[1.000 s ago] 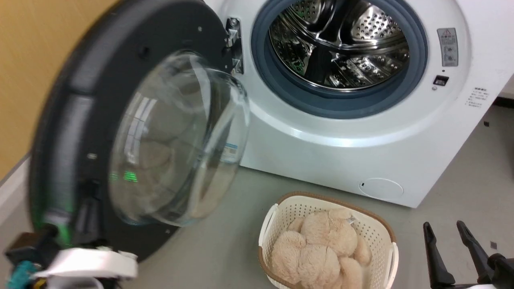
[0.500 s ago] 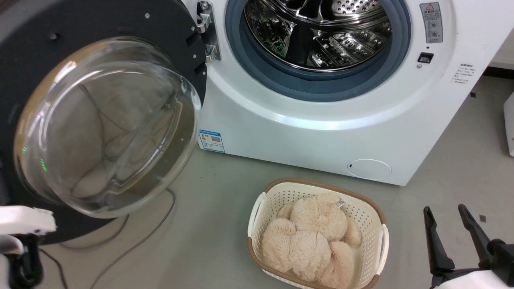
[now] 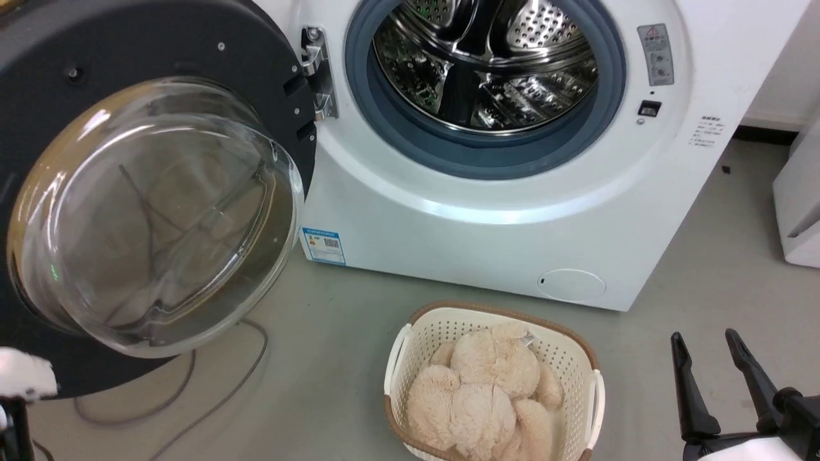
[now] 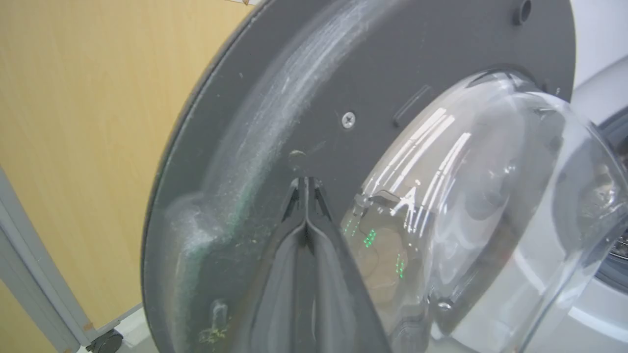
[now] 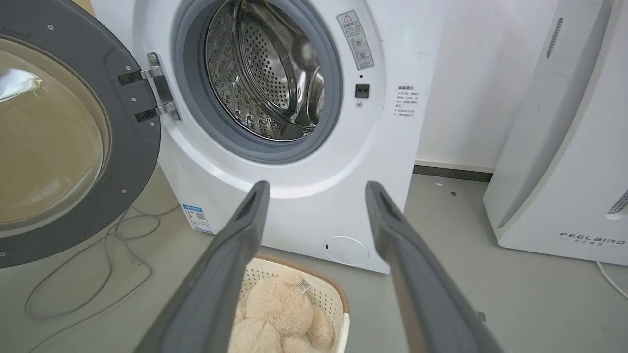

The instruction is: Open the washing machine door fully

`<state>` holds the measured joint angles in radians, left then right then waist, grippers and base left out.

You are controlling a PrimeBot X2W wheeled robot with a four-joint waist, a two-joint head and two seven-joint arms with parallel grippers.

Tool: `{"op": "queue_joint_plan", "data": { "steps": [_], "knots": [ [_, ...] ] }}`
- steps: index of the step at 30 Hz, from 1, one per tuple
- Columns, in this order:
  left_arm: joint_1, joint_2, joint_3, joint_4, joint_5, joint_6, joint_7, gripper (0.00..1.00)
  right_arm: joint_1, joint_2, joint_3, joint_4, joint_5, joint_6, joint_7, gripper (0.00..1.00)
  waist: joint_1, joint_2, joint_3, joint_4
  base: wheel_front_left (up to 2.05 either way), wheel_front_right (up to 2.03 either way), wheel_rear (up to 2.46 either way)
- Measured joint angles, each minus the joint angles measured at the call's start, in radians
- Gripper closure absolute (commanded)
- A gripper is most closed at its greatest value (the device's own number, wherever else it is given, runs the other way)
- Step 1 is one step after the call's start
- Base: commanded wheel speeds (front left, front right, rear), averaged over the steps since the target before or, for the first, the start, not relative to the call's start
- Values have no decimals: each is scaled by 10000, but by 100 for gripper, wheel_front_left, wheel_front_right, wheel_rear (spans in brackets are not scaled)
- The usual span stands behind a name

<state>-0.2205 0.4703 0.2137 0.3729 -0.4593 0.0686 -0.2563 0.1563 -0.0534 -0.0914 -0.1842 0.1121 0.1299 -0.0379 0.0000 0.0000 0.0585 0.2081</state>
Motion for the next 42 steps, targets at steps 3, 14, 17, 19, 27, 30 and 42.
{"op": "queue_joint_plan", "data": {
  "steps": [3, 14, 17, 19, 27, 30, 42],
  "knots": [
    [706, -199, 8, -608, 253, 88, -2, 100, 94, 0, -17, 123, 121, 0, -12, 0, 0, 0, -211, 1, 0, 0, 0],
    [3556, -2142, -920, -3496, 650, 531, 10, 85, 227, 2, -2, 192, 161, 0, -36, 0, 0, 0, -682, -25, 0, 0, 0],
    [3837, -2451, -1718, -3824, 1101, 568, 268, 0, 221, 2, 27, 186, 115, 0, -23, 0, 0, 0, -730, -65, 0, 0, 0],
    [3997, -2575, -2136, -3881, 1438, 663, 370, 0, 221, 2, 86, 182, 111, 0, -6, 0, -1, 0, -763, -163, 0, 0, 0],
    [3984, -2859, -3438, -3726, 2044, 443, 506, 0, 220, 2, 303, 174, -75, 2, 12, 0, -1, 0, -847, -712, 0, 0, 0],
    [3730, -2943, -3726, -3572, 2138, 322, 531, 0, 223, 2, 332, 171, -115, 2, 44, 0, -1, 0, -867, -967, 0, 0, 0],
    [3185, -3012, -4103, -2982, 2305, 251, 516, 0, 391, 2, 502, 104, -207, 0, 288, 0, 0, 0, -964, -1917, 0, 0, 0]
  ]
}}
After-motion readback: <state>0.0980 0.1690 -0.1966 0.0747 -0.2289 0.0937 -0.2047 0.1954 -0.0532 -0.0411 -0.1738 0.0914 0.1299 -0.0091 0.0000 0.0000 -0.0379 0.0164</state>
